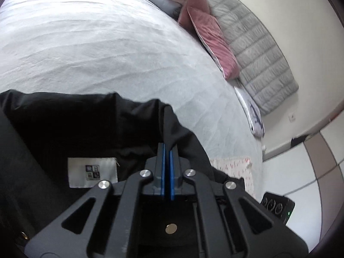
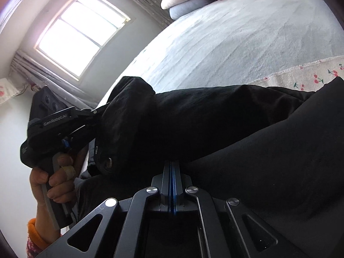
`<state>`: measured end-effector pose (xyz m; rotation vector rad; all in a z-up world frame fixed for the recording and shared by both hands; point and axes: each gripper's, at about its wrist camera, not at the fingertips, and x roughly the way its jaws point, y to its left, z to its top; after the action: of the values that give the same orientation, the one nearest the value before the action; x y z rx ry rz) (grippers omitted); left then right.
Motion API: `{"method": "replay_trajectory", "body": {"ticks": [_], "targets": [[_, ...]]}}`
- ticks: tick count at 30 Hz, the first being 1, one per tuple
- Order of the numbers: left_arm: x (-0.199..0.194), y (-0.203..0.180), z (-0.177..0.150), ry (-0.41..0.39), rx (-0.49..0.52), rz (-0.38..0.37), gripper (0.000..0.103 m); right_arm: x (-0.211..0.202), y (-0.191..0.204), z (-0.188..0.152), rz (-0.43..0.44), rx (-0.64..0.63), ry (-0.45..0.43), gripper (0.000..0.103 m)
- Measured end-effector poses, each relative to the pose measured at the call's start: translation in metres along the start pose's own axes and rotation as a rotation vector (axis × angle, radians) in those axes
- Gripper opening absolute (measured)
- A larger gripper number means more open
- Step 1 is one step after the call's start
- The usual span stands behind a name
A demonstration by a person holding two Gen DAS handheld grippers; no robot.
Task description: Fold large clothes
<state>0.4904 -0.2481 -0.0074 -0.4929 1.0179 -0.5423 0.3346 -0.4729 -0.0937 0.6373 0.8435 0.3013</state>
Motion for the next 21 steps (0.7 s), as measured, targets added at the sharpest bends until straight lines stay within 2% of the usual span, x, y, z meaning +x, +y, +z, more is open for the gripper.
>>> {"method": "replay_trajectory", "body": {"ticks": [2, 3, 5, 6, 8, 9, 10, 12, 13, 15, 16, 18, 21], "targets": [[0.006, 0.007, 0.001, -0.065, 0.014, 0.136, 0.006, -0.004, 0.004, 0.002, 0.004, -0.02, -0.03, 0.003], [0.012, 0.008, 0.0, -0.046, 0.023, 0.182, 0.006, -0.006, 0.004, 0.003, 0.01, -0.019, -0.043, 0.004], [0.019, 0.011, -0.005, 0.023, 0.013, 0.154, 0.009, -0.013, 0.001, 0.005, 0.019, -0.008, -0.063, 0.006], [0.018, 0.011, -0.008, 0.039, 0.006, 0.139, 0.022, -0.018, 0.0, 0.005, 0.017, -0.001, -0.076, 0.01], [0.005, 0.005, -0.015, 0.047, 0.016, 0.121, 0.042, -0.025, 0.001, 0.007, -0.002, 0.005, -0.093, 0.019], [-0.004, 0.0, -0.019, 0.037, 0.036, 0.12, 0.048, -0.03, 0.004, 0.009, -0.011, 0.006, -0.104, 0.026], [-0.019, -0.006, -0.024, 0.027, 0.063, 0.122, 0.051, -0.037, 0.007, 0.009, -0.01, 0.004, -0.117, 0.03], [-0.046, -0.015, -0.034, 0.021, 0.103, 0.151, 0.064, -0.048, 0.018, 0.01, -0.016, -0.006, -0.143, 0.036], [-0.061, -0.02, -0.04, 0.03, 0.132, 0.175, 0.067, -0.052, 0.027, 0.009, -0.034, -0.011, -0.15, 0.047], [-0.094, -0.027, -0.051, 0.038, 0.194, 0.2, 0.069, -0.067, 0.045, 0.001, -0.055, -0.032, -0.148, 0.058], [-0.111, -0.029, -0.058, 0.033, 0.216, 0.212, 0.07, -0.072, 0.052, -0.001, -0.055, -0.042, -0.139, 0.06], [-0.154, -0.035, -0.076, 0.005, 0.261, 0.258, 0.081, -0.091, 0.066, -0.011, -0.066, -0.058, -0.11, 0.061], [-0.215, -0.037, -0.101, -0.033, 0.311, 0.295, 0.082, -0.125, 0.086, -0.027, -0.121, -0.076, -0.102, 0.063]]}}
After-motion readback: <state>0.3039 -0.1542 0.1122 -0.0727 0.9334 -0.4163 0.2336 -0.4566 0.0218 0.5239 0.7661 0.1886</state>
